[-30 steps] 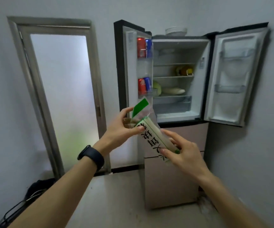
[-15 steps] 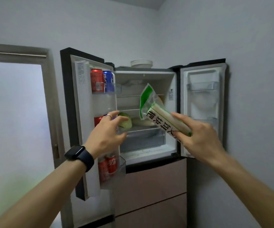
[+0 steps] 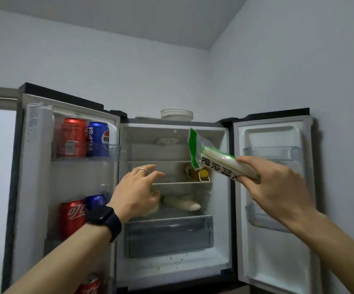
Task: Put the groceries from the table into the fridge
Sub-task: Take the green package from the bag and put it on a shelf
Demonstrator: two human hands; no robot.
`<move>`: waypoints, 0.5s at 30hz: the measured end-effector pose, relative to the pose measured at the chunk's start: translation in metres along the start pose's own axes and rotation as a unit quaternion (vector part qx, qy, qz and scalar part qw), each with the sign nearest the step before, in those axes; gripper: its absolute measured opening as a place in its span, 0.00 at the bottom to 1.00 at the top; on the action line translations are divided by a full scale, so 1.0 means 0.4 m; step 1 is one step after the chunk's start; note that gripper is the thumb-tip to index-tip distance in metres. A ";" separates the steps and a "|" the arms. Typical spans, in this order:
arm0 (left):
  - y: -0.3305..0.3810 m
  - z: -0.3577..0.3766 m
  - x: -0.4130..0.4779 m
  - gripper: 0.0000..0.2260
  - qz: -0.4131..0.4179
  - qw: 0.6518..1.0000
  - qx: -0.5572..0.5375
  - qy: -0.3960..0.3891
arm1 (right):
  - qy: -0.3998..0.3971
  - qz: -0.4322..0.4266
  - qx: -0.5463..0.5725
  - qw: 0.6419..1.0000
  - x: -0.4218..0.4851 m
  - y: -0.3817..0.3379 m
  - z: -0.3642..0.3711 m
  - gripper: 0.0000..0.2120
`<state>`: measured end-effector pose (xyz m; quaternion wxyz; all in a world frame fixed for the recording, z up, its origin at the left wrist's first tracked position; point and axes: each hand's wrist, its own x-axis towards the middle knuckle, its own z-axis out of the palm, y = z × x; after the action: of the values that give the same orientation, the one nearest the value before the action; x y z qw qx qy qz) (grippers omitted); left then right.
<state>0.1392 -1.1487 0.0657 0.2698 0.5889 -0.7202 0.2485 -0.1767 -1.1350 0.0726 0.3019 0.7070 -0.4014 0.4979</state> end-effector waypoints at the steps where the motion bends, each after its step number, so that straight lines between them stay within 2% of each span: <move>1: 0.004 0.015 0.038 0.25 -0.005 1.000 0.011 0.000 | 0.004 -0.010 -0.007 1.000 0.028 0.030 0.020 0.19; 5: 0.010 0.057 0.173 0.25 -0.025 0.999 0.041 0.022 | 0.030 -0.056 -0.036 0.997 0.124 0.122 0.104 0.18; 15: -0.061 0.254 0.392 0.25 -0.061 0.997 0.049 0.027 | 0.032 -0.069 -0.006 0.997 0.194 0.235 0.432 0.17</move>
<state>0.1281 -1.3338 0.0994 0.2743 0.6376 -0.6622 0.2822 -0.1644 -1.3451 0.0930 0.3527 0.7146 -0.3450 0.4959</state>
